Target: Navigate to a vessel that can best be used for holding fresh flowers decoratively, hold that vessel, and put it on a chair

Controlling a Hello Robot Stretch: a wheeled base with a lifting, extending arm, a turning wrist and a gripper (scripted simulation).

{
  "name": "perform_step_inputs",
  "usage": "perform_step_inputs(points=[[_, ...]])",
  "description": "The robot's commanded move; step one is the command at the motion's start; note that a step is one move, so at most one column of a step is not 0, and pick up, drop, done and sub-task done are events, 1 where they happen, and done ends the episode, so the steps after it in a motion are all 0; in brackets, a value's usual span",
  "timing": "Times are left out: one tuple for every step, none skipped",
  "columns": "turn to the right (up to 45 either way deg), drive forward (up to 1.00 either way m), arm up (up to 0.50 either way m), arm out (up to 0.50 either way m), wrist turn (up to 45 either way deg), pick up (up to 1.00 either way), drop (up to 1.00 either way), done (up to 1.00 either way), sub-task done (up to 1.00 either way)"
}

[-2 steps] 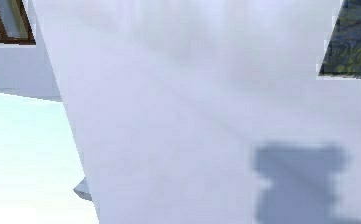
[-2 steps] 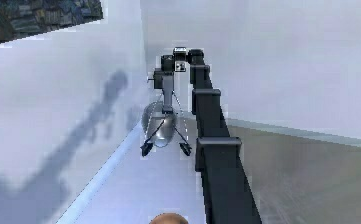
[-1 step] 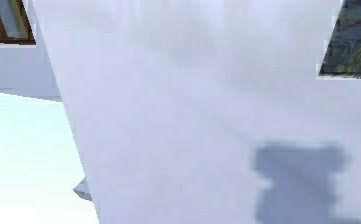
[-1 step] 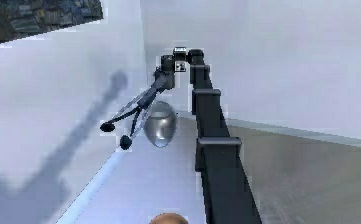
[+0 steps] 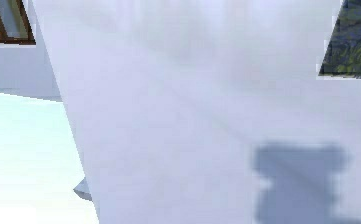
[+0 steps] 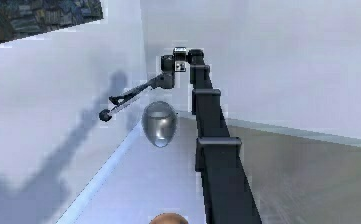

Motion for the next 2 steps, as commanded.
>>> perform_step_inputs(points=[[0.0, 0.00, 0.00, 0.00, 45.0, 0.00, 0.00, 0.00, 0.00], [0.0, 0.00, 0.00, 0.00, 24.0, 0.00, 0.00, 0.00, 0.00]])
